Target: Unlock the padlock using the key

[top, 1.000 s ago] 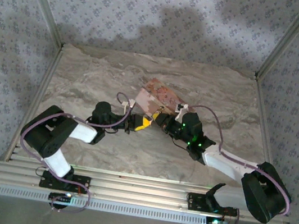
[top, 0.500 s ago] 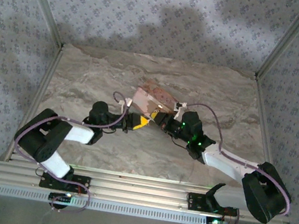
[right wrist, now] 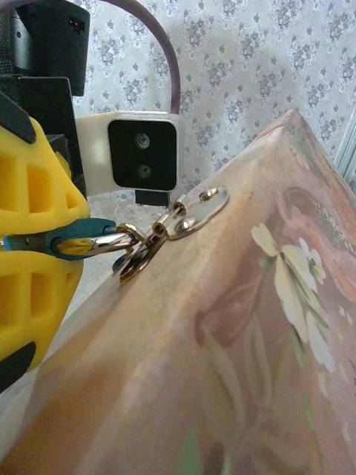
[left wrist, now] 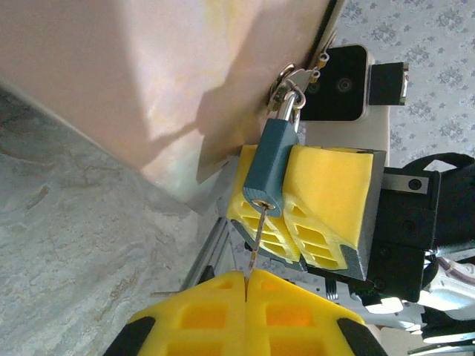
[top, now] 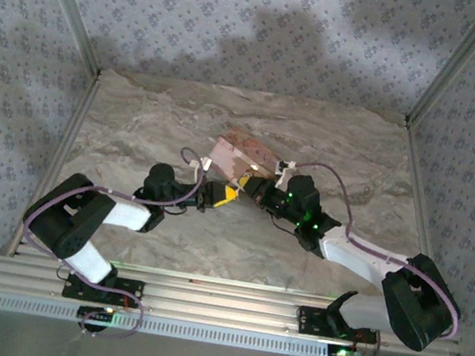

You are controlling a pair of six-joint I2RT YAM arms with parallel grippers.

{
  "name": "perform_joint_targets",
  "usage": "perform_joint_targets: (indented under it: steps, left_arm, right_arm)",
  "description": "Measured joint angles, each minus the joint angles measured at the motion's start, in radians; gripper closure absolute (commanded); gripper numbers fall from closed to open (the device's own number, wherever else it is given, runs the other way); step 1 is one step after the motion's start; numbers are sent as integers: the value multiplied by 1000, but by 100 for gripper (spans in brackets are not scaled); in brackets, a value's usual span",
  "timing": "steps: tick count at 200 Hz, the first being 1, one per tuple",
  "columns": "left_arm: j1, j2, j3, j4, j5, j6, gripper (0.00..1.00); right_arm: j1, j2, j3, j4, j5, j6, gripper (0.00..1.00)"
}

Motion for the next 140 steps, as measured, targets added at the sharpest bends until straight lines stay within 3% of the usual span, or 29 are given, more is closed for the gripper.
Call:
perform_joint_targets:
  steps: [140]
  left_arm:
    - [29,0,-53,63,-6,18,100]
  right_arm:
    - [-1,26,23,-17,-69,-58,100]
